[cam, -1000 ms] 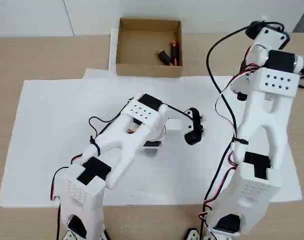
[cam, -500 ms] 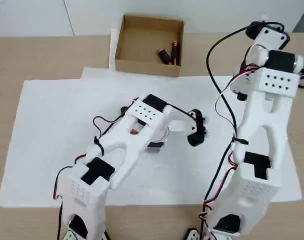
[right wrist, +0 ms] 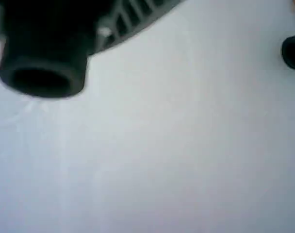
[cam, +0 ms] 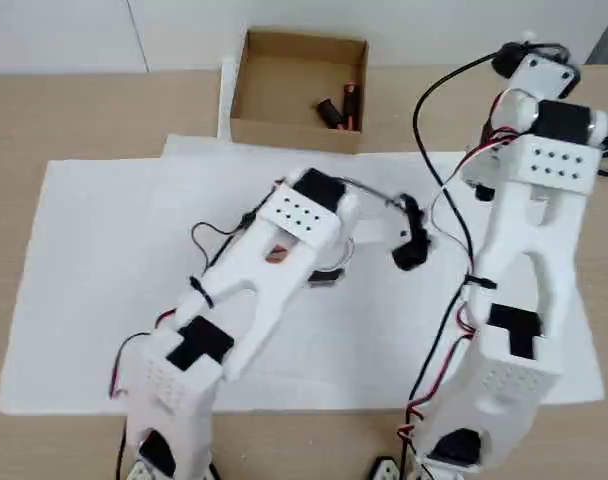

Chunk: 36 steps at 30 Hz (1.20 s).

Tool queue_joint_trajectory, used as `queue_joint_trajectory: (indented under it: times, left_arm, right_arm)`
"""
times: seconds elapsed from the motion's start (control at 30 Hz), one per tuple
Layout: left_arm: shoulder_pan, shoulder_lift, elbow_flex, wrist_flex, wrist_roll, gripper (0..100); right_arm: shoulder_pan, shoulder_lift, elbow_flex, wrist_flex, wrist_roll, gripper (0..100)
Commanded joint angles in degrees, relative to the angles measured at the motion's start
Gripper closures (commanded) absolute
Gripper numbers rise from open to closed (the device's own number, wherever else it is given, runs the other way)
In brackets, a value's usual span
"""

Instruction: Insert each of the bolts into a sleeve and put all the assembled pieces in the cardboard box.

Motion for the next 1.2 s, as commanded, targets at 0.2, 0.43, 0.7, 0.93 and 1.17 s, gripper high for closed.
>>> queue_joint_trajectory:
  times: [0.2,0.43,0.7,0.93,1.17]
  left_arm:
    - [-4.57,-0.79,-13.41,0.97,19.96,99]
    - [-7.12,-0.44,-13.23,3.43,28.40,99]
    - [-17.05,-0.35,-13.14,4.31,44.84,99]
    - [-23.03,-0.35,-1.45,1.41,47.82,99]
    - [-29.89,-0.53,11.47,-11.34,48.62,99]
  right_arm:
    - [-0.31,-4.44,-0.26,0.04,0.26,99.5]
    - [-0.04,-4.44,-0.26,0.04,0.53,99.5]
    - [-0.48,-4.44,-0.26,0.04,0.44,99.5]
    - [-2.15,-4.09,-0.26,0.04,0.18,99.5]
    - [-2.24,-4.09,-0.26,-0.04,0.26,99.5]
